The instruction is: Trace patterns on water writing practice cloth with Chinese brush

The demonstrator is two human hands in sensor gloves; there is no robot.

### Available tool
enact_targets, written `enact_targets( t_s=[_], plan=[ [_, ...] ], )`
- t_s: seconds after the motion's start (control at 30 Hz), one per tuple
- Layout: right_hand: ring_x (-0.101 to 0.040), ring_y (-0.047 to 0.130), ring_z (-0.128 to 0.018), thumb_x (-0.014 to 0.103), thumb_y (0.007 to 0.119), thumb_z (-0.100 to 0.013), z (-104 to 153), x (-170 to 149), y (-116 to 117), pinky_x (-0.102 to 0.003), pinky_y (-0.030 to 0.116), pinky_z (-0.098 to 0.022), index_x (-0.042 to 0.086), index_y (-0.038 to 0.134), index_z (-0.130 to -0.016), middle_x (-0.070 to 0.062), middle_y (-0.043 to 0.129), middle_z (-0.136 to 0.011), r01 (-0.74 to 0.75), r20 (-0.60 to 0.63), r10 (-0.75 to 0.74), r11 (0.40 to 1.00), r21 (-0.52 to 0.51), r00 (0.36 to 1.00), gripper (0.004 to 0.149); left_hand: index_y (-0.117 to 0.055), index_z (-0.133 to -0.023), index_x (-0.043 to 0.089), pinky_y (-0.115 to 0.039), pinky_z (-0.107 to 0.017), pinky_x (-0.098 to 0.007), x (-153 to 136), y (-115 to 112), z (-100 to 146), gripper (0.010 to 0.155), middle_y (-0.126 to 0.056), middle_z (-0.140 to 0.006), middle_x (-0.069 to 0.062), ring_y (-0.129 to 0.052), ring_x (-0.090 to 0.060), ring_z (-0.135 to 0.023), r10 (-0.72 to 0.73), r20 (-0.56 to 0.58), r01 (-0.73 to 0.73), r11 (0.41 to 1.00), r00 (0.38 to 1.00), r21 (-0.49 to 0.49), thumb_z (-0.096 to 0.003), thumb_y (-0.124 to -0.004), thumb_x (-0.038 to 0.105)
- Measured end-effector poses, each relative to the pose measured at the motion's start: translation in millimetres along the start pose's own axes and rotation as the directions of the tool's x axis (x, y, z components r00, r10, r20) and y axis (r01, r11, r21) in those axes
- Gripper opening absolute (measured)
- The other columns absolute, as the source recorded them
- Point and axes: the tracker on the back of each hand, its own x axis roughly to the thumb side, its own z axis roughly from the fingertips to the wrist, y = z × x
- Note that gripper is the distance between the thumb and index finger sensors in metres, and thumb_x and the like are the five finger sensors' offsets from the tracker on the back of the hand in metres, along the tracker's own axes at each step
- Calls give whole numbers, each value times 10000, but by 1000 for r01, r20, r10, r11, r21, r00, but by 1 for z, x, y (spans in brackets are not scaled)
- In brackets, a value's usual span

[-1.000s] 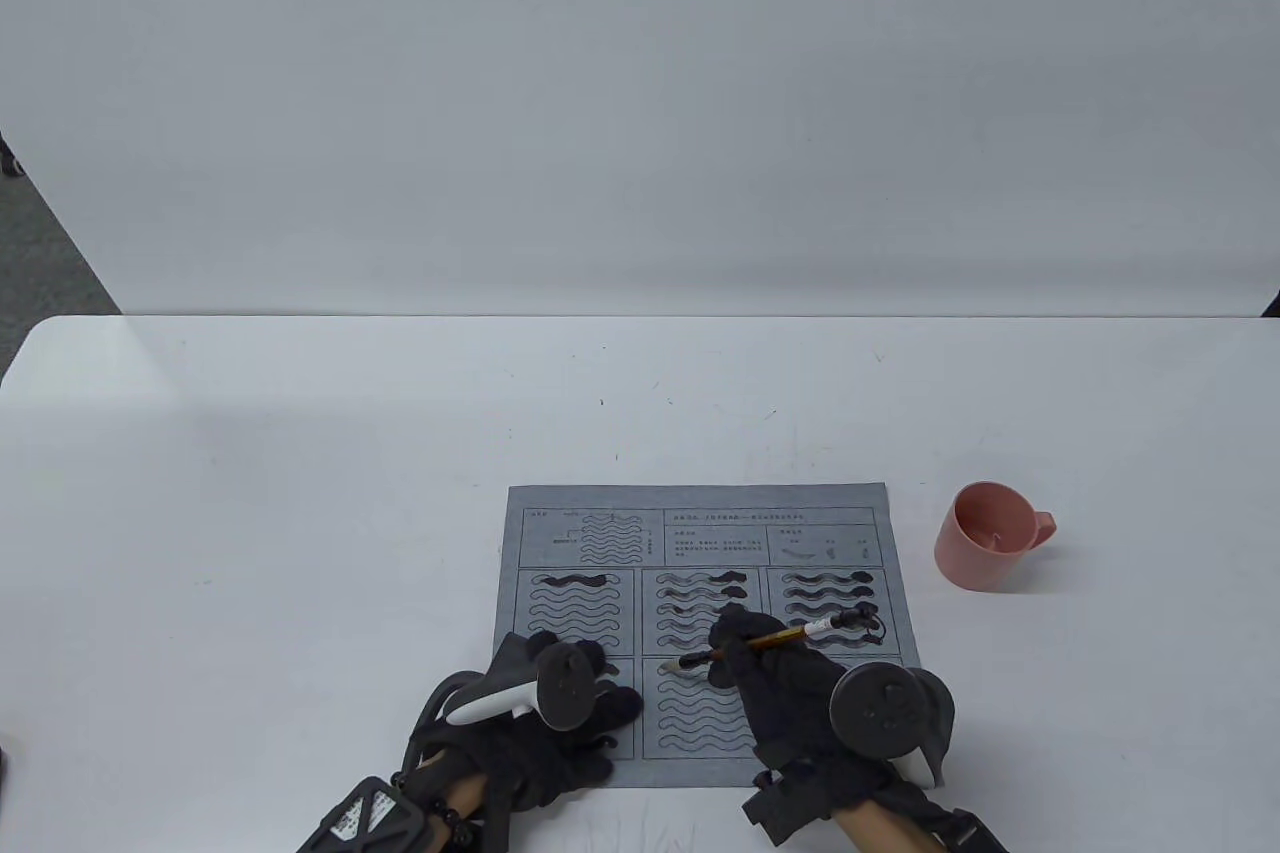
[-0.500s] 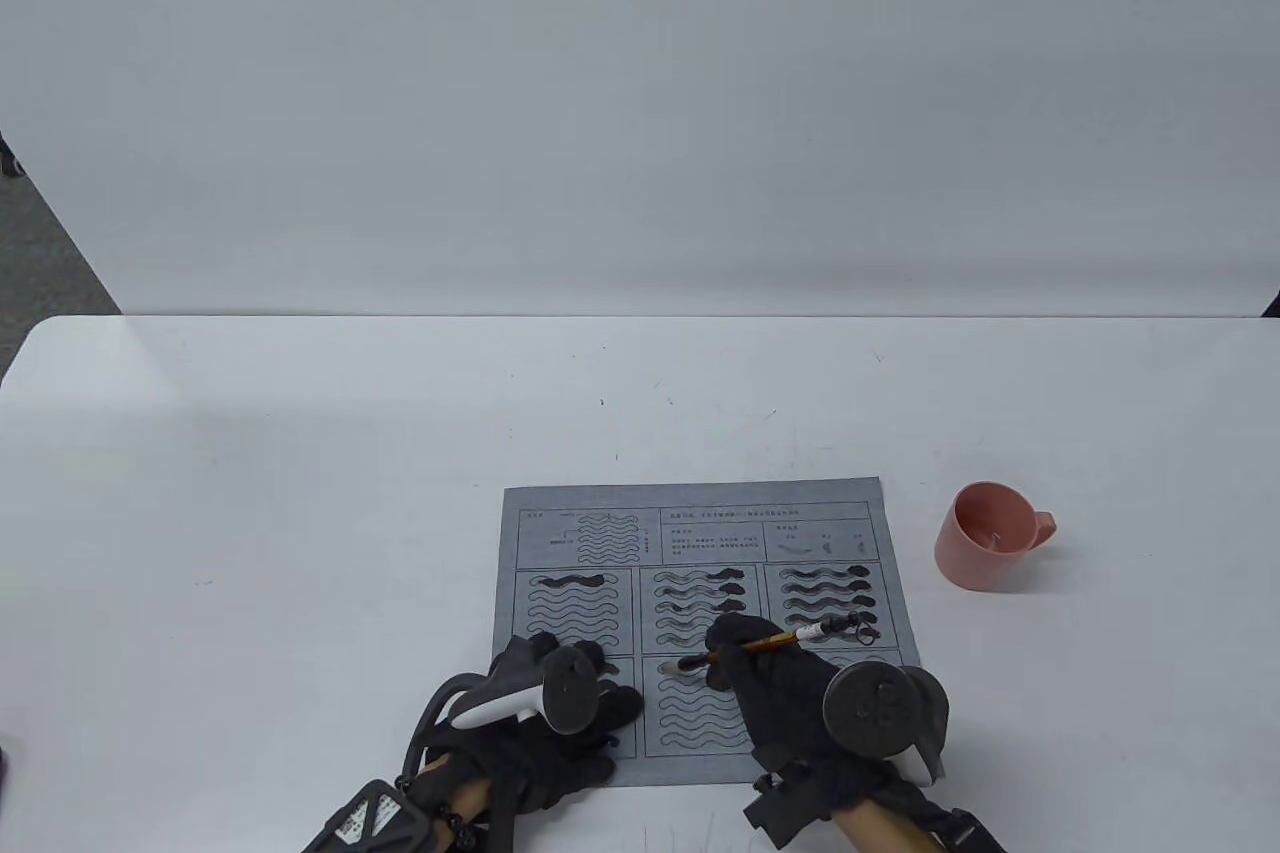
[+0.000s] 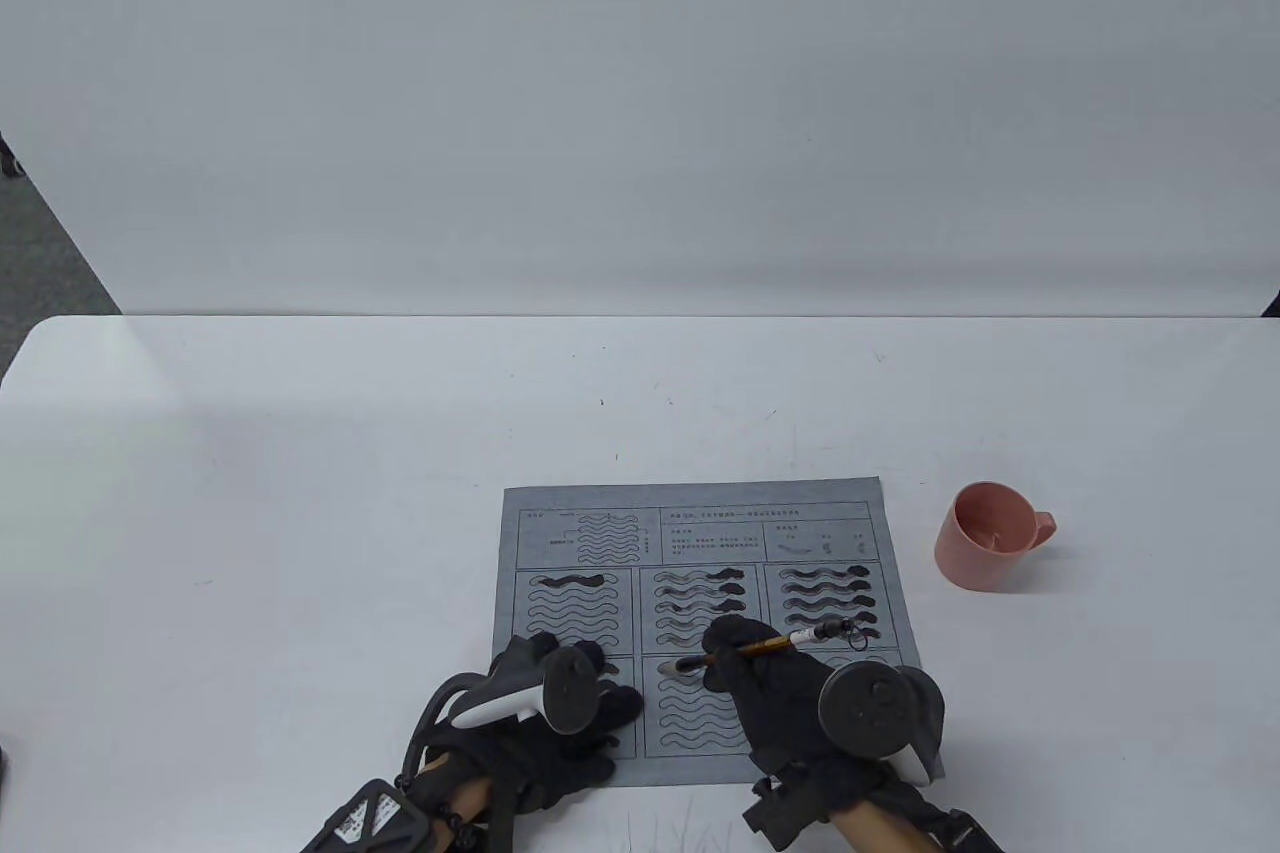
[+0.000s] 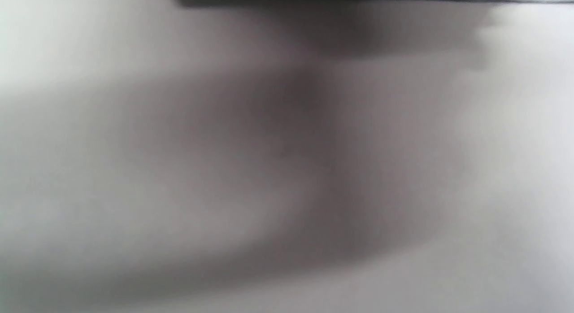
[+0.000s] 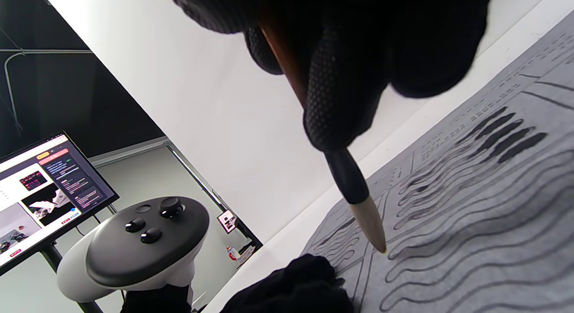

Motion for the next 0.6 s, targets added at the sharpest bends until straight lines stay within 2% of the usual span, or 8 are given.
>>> enact_targets(
  t_s=[0.6],
  plan=[
    [-279, 1028, -629, 300, 620, -553, 0, 0, 1, -531, 851, -461, 51, 684, -905, -235, 848, -897, -19, -21, 19, 1000, 11, 1000, 435, 9, -926, 711, 94, -709, -581, 0, 0, 0, 697, 293, -1030, 199, 305, -291, -959, -3, -1, 3, 1000, 1000, -1, -456, -504, 660]
  ],
)
